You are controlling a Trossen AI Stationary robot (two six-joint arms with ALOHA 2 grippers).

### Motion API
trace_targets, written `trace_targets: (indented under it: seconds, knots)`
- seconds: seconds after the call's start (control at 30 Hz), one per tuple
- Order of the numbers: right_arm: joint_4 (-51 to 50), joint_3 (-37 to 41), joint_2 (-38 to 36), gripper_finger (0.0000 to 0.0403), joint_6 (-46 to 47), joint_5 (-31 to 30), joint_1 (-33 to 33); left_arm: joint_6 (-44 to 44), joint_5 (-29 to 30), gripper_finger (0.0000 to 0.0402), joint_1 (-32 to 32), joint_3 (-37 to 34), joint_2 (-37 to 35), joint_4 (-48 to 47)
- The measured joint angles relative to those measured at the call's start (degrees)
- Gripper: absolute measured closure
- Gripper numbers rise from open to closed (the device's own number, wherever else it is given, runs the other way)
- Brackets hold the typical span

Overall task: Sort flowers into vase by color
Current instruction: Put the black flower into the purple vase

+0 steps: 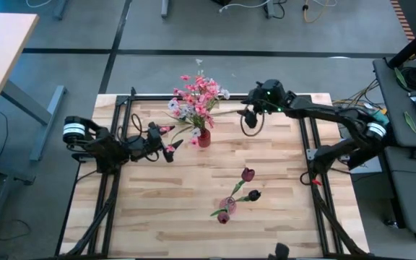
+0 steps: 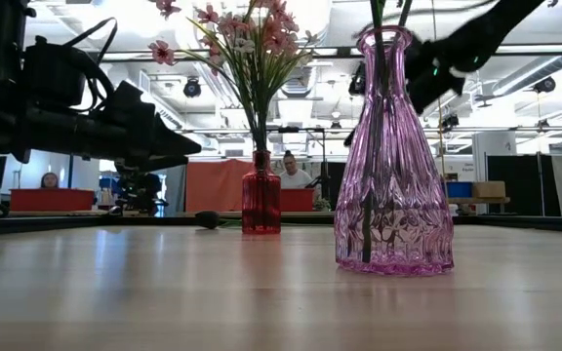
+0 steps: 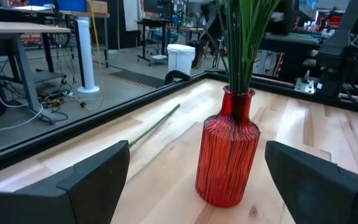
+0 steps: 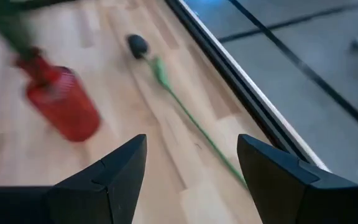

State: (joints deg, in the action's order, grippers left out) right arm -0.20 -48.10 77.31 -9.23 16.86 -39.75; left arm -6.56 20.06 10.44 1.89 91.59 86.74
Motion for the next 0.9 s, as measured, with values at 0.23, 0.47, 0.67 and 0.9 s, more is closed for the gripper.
trace_targets:
  seconds: [0.23,0.47,0.67,0.9]
  knots:
    - [3.92,-2.64,12.29,0.0161,-0.28,0.30,-3.50,0.01,0.17,0.0044,0.00,0.00,0.10,0.01]
    - [3.51,-10.84,23.38,0.0161,-3.15,6.18,-4.46,0.00,0.39,0.0044,0.00,-0.04,0.15,-0.31]
    - [-0.98,-17.32,28.64,0.0161,-6.82,6.18,-4.50,-0.54,0.39,0.0044,0.00,-0.07,0.17,-1.31]
    - [-8.51,-22.15,32.23,0.0161,-9.90,5.14,-4.54,-1.01,0.38,0.0044,0.00,-0.07,0.20,-1.68]
